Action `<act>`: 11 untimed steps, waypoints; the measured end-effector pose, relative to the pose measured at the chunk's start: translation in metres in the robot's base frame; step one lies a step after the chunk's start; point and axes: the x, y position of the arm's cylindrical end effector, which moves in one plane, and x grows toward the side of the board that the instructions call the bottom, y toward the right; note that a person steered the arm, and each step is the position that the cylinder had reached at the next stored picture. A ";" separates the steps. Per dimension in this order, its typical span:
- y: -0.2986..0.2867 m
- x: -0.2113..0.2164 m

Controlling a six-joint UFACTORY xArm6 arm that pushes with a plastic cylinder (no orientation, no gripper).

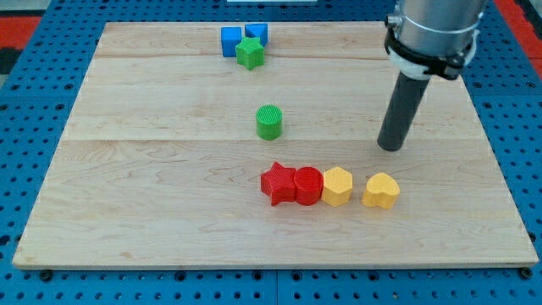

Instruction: Push the yellow heart into bottom right to the yellow hexagon

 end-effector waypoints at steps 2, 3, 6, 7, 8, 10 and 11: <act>0.000 0.030; 0.015 0.046; -0.042 0.067; -0.042 0.073; -0.017 0.080; -0.013 0.109; -0.047 0.119</act>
